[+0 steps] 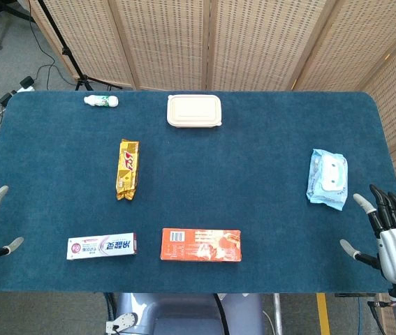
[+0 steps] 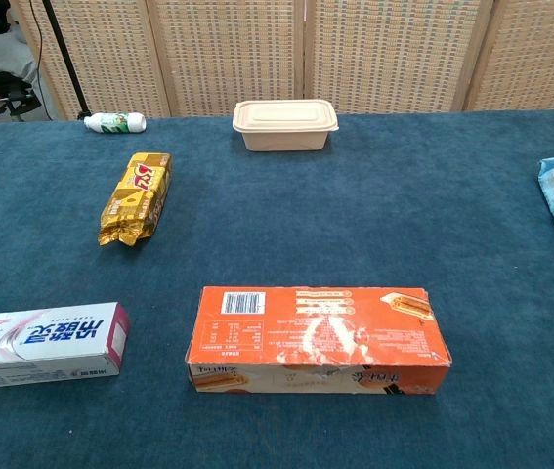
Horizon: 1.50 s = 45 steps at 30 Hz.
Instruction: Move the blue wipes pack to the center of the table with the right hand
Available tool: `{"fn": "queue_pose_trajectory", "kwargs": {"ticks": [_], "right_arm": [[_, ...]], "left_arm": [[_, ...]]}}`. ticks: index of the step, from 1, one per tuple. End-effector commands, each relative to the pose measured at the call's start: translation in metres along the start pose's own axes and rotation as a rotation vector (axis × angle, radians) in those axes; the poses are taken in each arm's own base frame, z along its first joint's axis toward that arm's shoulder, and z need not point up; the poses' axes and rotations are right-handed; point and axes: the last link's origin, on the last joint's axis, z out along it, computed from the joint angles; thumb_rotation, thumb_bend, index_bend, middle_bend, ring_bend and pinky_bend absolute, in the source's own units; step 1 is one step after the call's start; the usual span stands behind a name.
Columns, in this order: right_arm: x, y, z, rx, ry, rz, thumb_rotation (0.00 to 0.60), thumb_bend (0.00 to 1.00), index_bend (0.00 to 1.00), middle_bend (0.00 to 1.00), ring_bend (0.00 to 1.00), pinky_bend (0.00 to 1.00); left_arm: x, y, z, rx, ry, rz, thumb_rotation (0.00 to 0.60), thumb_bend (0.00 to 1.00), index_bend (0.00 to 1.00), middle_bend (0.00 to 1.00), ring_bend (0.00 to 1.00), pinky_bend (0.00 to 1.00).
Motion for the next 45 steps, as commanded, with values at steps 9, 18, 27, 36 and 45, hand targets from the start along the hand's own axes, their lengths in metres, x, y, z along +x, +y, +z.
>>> {"fn": "queue_pose_trajectory", "kwargs": {"ticks": [9, 18, 27, 36, 45], "right_arm": [[-0.003, 0.048, 0.046, -0.157, -0.191, 0.262, 0.600, 0.31, 0.14, 0.00, 0.00, 0.00], [-0.006, 0.088, 0.097, -0.386, -0.313, 0.716, 0.600, 1.00, 0.12, 0.00, 0.00, 0.00], [-0.014, 0.129, 0.149, -0.634, -0.315, 0.946, 0.600, 1.00, 0.05, 0.00, 0.00, 0.00], [-0.030, 0.140, 0.173, -0.718, -0.319, 0.971, 0.600, 1.00, 0.05, 0.00, 0.00, 0.00], [-0.055, 0.141, 0.175, -0.815, -0.334, 1.011, 0.600, 1.00, 0.05, 0.00, 0.00, 0.00]], "left_arm": [[-0.002, -0.002, 0.006, 0.022, -0.013, 0.002, 0.600, 0.00, 0.00, 0.00, 0.00, 0.00], [-0.002, -0.003, 0.010, 0.041, -0.012, 0.001, 0.600, 0.00, 0.00, 0.00, 0.00, 0.00], [-0.004, -0.005, 0.016, 0.060, -0.024, 0.010, 0.600, 0.00, 0.00, 0.00, 0.00, 0.00], [-0.008, -0.003, 0.019, 0.069, -0.032, 0.022, 0.600, 0.00, 0.00, 0.00, 0.00, 0.00], [-0.008, -0.003, 0.022, 0.076, -0.031, 0.022, 0.600, 0.00, 0.00, 0.00, 0.00, 0.00]]}}
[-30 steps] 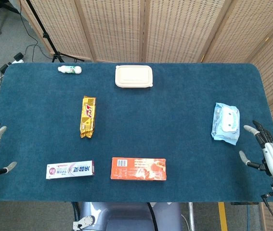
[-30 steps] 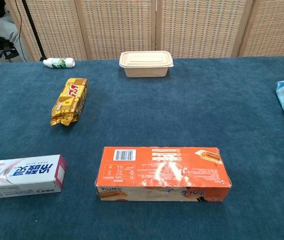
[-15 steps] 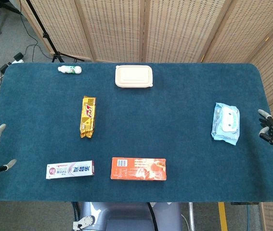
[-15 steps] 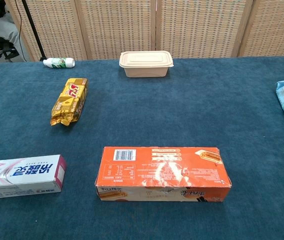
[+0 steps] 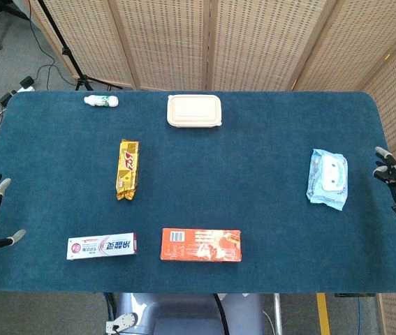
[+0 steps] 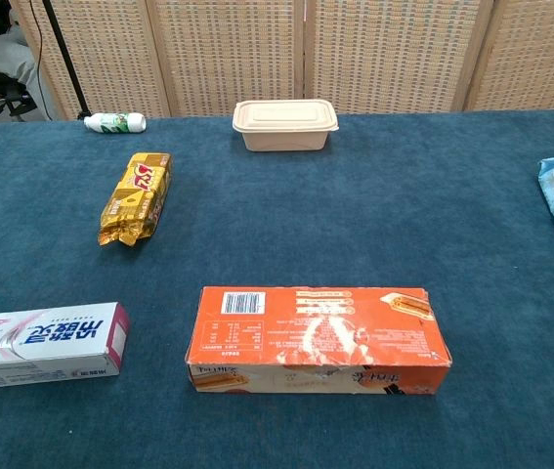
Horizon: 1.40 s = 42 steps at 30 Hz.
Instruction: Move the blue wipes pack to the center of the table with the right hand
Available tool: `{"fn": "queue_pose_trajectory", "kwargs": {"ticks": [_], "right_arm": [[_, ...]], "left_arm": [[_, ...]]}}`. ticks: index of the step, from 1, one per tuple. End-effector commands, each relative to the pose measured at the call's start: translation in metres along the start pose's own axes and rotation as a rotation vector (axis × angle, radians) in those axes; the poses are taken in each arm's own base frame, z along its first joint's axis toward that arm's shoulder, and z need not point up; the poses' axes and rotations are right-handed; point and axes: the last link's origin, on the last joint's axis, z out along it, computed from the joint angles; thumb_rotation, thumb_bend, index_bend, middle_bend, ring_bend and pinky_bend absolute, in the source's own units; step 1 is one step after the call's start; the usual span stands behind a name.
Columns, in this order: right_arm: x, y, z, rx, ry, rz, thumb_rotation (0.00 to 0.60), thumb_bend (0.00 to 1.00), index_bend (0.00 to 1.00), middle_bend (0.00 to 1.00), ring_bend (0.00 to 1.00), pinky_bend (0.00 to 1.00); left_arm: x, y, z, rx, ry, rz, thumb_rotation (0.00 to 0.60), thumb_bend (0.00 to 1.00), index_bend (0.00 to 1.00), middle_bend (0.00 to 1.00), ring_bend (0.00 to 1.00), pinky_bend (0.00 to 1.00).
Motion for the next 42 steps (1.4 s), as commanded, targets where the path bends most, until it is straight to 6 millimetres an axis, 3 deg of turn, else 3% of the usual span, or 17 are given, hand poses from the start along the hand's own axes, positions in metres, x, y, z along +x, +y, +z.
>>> {"fn": "queue_pose_trajectory", "kwargs": {"ticks": [1, 5, 13, 20, 34, 36, 42], "right_arm": [[-0.007, 0.010, 0.006, -0.036, -0.002, 0.004, 0.600, 1.00, 0.05, 0.00, 0.00, 0.00], [-0.012, 0.021, 0.012, -0.063, 0.001, 0.020, 0.600, 1.00, 0.05, 0.00, 0.00, 0.00], [-0.041, 0.032, 0.021, -0.092, -0.064, 0.026, 0.600, 1.00, 0.05, 0.00, 0.00, 0.00], [-0.075, 0.019, 0.021, -0.066, -0.187, 0.018, 0.600, 1.00, 0.05, 0.00, 0.00, 0.03], [-0.121, 0.007, 0.012, -0.094, -0.314, -0.023, 0.600, 1.00, 0.05, 0.00, 0.00, 0.03], [-0.149, 0.002, 0.004, -0.084, -0.392, -0.021, 0.600, 1.00, 0.05, 0.00, 0.00, 0.03], [-0.185, -0.003, -0.007, -0.105, -0.463, -0.028, 0.600, 1.00, 0.05, 0.00, 0.00, 0.03]], "left_arm": [[0.000, 0.000, 0.000, 0.003, 0.001, -0.002, 0.600, 0.00, 0.00, 0.00, 0.00, 0.00], [-0.001, -0.001, 0.001, 0.007, -0.005, 0.000, 0.600, 0.00, 0.00, 0.00, 0.00, 0.00], [-0.001, -0.001, 0.003, 0.012, -0.007, 0.000, 0.600, 0.00, 0.00, 0.00, 0.00, 0.00], [-0.001, -0.001, 0.004, 0.017, -0.010, 0.000, 0.600, 0.00, 0.00, 0.00, 0.00, 0.00], [0.000, -0.003, 0.004, 0.021, -0.009, -0.009, 0.600, 0.00, 0.00, 0.00, 0.00, 0.00], [0.000, -0.003, 0.004, 0.017, -0.012, -0.010, 0.600, 0.00, 0.00, 0.00, 0.00, 0.00], [-0.001, -0.002, 0.004, 0.012, -0.014, -0.011, 0.600, 0.00, 0.00, 0.00, 0.00, 0.00]]}}
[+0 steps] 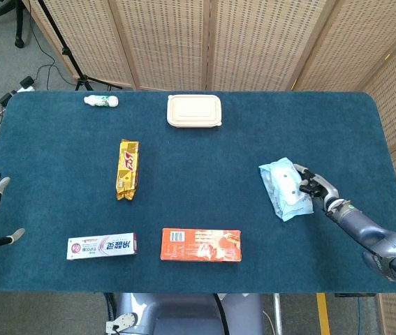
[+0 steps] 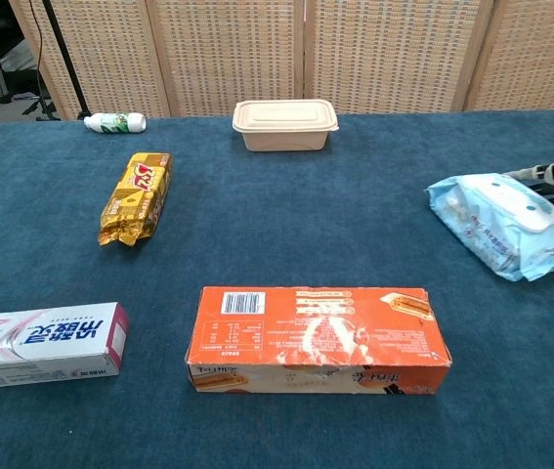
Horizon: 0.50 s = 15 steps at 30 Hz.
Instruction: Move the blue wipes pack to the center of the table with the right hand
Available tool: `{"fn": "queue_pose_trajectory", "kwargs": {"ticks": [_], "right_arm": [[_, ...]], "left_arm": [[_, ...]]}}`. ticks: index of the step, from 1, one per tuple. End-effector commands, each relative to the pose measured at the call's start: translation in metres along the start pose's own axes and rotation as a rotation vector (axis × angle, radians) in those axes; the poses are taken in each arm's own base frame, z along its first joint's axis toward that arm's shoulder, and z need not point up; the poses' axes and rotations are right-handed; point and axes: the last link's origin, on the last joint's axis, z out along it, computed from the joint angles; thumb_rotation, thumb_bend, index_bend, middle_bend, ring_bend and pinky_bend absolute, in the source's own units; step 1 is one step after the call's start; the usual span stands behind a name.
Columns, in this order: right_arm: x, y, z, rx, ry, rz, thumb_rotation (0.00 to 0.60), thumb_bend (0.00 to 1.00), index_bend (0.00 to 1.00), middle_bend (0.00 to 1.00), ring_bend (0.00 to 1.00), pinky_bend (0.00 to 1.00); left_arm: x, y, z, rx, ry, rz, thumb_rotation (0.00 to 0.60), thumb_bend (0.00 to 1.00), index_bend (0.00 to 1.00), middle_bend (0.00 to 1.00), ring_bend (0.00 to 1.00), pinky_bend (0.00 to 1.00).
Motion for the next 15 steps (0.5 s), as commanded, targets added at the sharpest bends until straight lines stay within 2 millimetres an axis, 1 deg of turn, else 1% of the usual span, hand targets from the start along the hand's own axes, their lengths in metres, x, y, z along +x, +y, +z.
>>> {"fn": "queue_pose_trajectory", "kwargs": {"ticks": [1, 2, 6, 9, 11, 13, 15], "right_arm": [[-0.025, -0.009, 0.005, -0.002, -0.041, 0.000, 0.600, 1.00, 0.05, 0.00, 0.00, 0.03], [-0.037, -0.009, 0.011, -0.003, -0.062, 0.014, 0.600, 1.00, 0.05, 0.00, 0.00, 0.03], [-0.057, -0.010, 0.019, -0.002, -0.088, 0.033, 0.600, 1.00, 0.05, 0.00, 0.00, 0.03], [-0.081, -0.015, 0.027, 0.006, -0.127, 0.033, 0.600, 1.00, 0.05, 0.00, 0.00, 0.03], [-0.089, -0.017, 0.030, 0.009, -0.137, 0.032, 0.600, 1.00, 0.05, 0.00, 0.00, 0.03], [-0.103, -0.021, 0.035, 0.013, -0.159, 0.030, 0.600, 1.00, 0.05, 0.00, 0.00, 0.03], [-0.109, -0.023, 0.037, 0.014, -0.167, 0.029, 0.600, 1.00, 0.05, 0.00, 0.00, 0.03]], "left_arm": [[0.000, 0.000, 0.000, 0.001, 0.000, 0.000, 0.600, 0.00, 0.00, 0.00, 0.00, 0.00], [0.000, 0.000, 0.000, 0.001, 0.000, -0.002, 0.600, 0.00, 0.00, 0.00, 0.00, 0.00], [0.000, -0.001, 0.000, 0.003, -0.001, -0.004, 0.600, 0.00, 0.00, 0.00, 0.00, 0.00], [0.000, -0.001, 0.001, 0.004, -0.003, -0.005, 0.600, 0.00, 0.00, 0.00, 0.00, 0.00], [0.000, -0.001, 0.001, 0.005, -0.005, -0.005, 0.600, 0.00, 0.00, 0.00, 0.00, 0.00], [0.000, -0.002, 0.002, 0.008, -0.006, -0.007, 0.600, 0.00, 0.00, 0.00, 0.00, 0.00], [0.000, -0.002, 0.002, 0.009, -0.006, -0.007, 0.600, 0.00, 0.00, 0.00, 0.00, 0.00]]}}
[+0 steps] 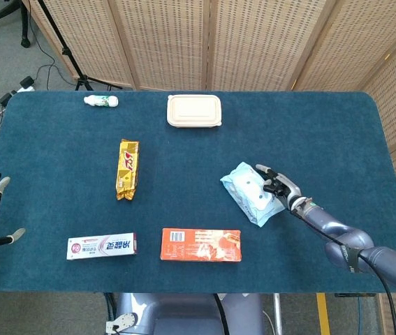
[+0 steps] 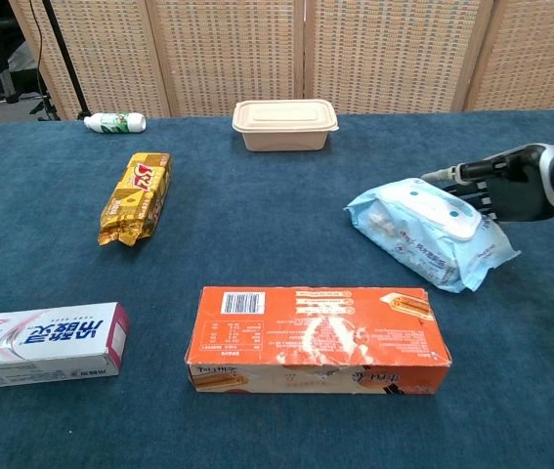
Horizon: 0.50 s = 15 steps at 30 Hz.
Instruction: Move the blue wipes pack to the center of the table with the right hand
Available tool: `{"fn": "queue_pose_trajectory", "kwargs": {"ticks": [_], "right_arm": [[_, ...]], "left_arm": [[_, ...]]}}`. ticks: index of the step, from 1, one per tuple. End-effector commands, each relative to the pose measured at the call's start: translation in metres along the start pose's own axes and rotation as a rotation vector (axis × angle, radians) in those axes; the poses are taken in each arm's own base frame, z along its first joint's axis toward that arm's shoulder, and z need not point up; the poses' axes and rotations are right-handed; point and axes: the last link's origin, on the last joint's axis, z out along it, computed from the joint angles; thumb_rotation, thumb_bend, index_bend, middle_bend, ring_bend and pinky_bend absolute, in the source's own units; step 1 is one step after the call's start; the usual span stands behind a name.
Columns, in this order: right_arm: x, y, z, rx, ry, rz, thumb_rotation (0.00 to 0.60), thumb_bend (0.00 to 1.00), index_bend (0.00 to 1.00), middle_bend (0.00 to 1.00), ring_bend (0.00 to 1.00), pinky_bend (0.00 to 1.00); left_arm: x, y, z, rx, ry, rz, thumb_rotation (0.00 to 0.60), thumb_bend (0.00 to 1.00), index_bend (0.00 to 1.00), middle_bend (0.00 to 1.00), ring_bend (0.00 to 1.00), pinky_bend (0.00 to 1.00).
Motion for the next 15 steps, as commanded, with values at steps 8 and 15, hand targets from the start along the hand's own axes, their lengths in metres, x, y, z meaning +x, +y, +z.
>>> {"fn": "queue_pose_trajectory", "kwargs": {"ticks": [8, 15], "right_arm": [[-0.060, -0.013, 0.023, 0.004, -0.099, 0.000, 0.600, 1.00, 0.05, 0.00, 0.00, 0.03], [-0.083, -0.020, 0.025, 0.015, -0.133, -0.018, 0.600, 1.00, 0.06, 0.01, 0.00, 0.03]], "left_arm": [[0.000, -0.001, 0.002, 0.009, -0.005, -0.003, 0.600, 0.00, 0.00, 0.00, 0.00, 0.00], [-0.001, -0.003, 0.004, 0.015, -0.009, -0.004, 0.600, 0.00, 0.00, 0.00, 0.00, 0.00]]}}
